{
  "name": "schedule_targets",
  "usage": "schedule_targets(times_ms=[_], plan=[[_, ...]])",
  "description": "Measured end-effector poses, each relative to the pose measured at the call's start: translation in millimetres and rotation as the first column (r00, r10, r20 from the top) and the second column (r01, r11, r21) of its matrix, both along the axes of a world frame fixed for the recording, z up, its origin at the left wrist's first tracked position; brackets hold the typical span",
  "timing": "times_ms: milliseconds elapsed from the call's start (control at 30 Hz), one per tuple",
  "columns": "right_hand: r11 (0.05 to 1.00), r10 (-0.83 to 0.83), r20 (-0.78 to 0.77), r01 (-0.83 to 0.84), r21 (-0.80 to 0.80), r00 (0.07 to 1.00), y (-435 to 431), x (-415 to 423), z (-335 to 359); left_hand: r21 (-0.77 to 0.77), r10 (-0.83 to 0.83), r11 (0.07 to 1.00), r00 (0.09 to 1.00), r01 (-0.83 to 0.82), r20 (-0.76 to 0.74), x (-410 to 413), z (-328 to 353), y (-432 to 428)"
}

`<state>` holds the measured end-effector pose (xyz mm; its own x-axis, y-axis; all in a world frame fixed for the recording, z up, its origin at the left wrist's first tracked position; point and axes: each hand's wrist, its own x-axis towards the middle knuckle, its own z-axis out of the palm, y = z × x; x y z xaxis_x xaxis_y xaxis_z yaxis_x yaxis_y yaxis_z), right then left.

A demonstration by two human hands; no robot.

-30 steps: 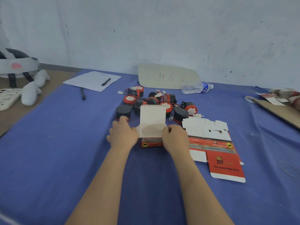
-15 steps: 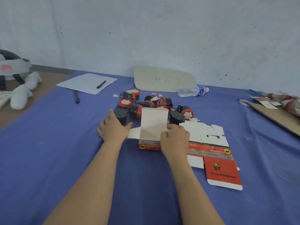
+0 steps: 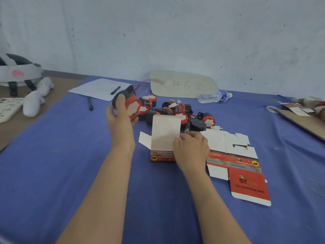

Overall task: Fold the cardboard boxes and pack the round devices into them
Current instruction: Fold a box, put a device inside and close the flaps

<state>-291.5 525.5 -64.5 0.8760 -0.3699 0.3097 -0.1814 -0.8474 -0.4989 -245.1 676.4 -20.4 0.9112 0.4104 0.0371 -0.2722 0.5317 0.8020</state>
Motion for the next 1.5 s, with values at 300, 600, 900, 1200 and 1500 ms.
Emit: schedule_targets(times_ms=[300, 600, 900, 1200, 1500], plan=[[0.936, 0.223, 0.643, -0.346, 0.069, 0.732, 17.4, -14.2, 11.5, 0.186, -0.221, 0.944, 0.941, 0.272, -0.256, -30.1, 1.7, -20.0], [0.859, 0.435, 0.469, -0.511, 0.041, 0.768, 25.5, -14.3, 12.7, 0.716, -0.01, 0.697, 1.0, 0.023, -0.023, -29.1, -13.9, -32.1], [0.966, 0.234, 0.456, -0.258, -0.011, 0.859, 9.6, -11.9, 11.3, 0.523, 0.222, 0.838, 0.973, -0.156, -0.065, -22.5, -31.5, -13.4], [0.949, 0.316, 0.18, -0.308, -0.07, 0.932, 22.9, -10.7, -0.6, 0.384, -0.054, 0.902, 0.933, 0.199, -0.355, -24.4, -45.0, -33.7], [0.961, 0.275, 0.181, -0.262, -0.093, 0.944, 23.7, -10.6, 2.2, 0.378, -0.126, 0.896, 0.951, 0.232, -0.283, -25.0, -50.7, -37.7]])
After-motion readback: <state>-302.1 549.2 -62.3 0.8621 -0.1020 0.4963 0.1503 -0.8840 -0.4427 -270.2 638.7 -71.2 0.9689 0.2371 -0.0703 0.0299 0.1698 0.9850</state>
